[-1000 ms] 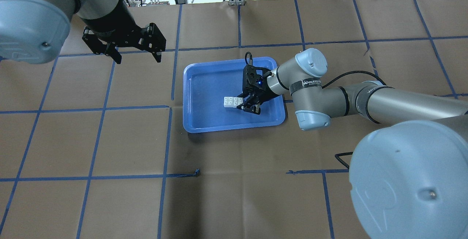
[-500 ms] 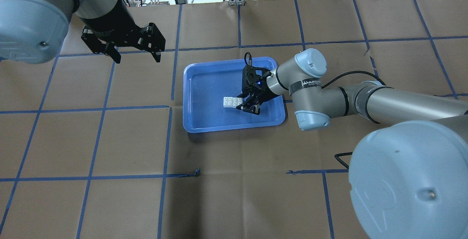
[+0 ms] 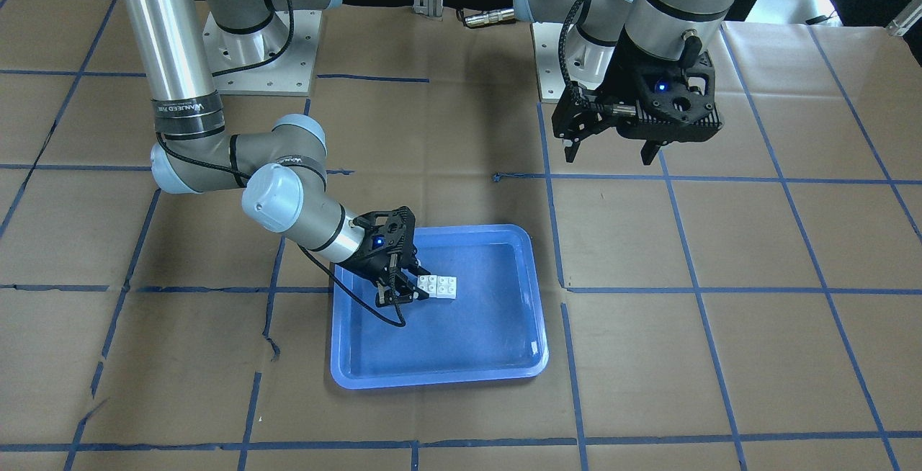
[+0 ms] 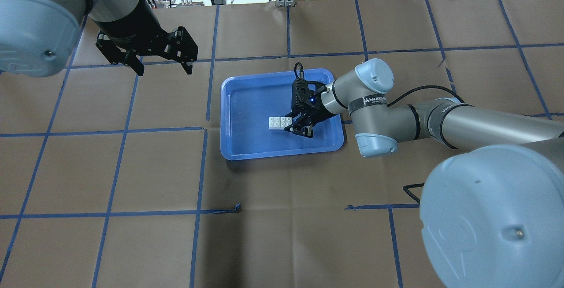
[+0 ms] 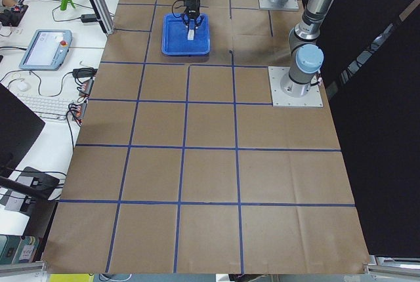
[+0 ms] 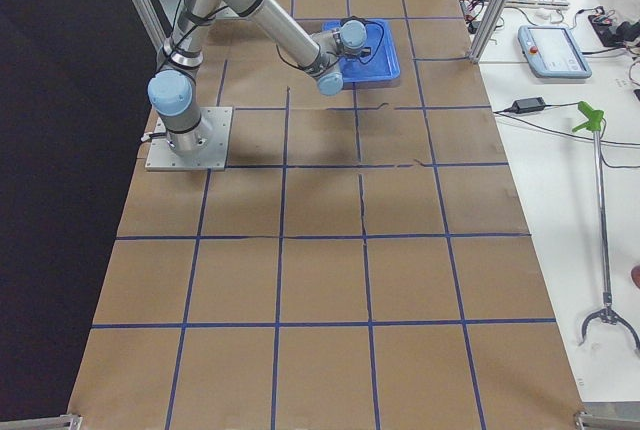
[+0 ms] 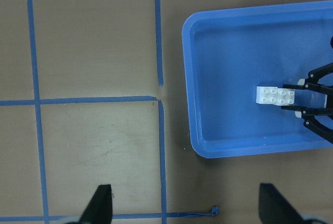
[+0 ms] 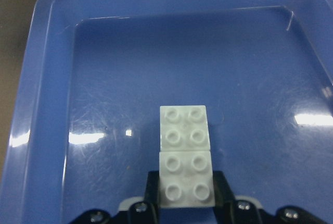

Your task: Assemble white blocks and place on blue tray

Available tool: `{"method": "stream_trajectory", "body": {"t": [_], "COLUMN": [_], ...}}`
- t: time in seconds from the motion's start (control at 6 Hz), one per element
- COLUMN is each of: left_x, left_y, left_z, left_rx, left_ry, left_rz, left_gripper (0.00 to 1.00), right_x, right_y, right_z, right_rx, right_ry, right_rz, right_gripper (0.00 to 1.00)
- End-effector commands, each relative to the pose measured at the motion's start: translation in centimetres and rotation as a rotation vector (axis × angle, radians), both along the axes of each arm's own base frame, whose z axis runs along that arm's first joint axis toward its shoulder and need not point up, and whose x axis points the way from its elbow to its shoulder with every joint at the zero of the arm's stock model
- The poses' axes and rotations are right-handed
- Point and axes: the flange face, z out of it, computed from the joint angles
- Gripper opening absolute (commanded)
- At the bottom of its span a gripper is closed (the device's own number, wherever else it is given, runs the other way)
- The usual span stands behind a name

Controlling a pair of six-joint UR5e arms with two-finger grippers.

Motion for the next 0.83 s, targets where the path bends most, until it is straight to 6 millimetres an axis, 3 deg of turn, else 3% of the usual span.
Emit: {"method": "stream_trajectory", "body": {"t": [0.0,0.67], "left_x": [-0.02,0.03], "left_y": [0.01,-0.01], "left_z": [0.01,0.01], "left_rx": [0.000,0.000], "left_ry": [-0.001,0.002], "left_rz": [-0.001,0.001], "left_gripper": [0.99,0.99], "right_x": [-0.01,-0.01], "right_y": [0.00,0.07], "right_z": [-0.01,-0.08], "right_rx": [-0.003,0.001], "right_ry": [0.001,0.000], "right_rz": [0.000,0.000], "right_gripper": [0.27,0.37]}}
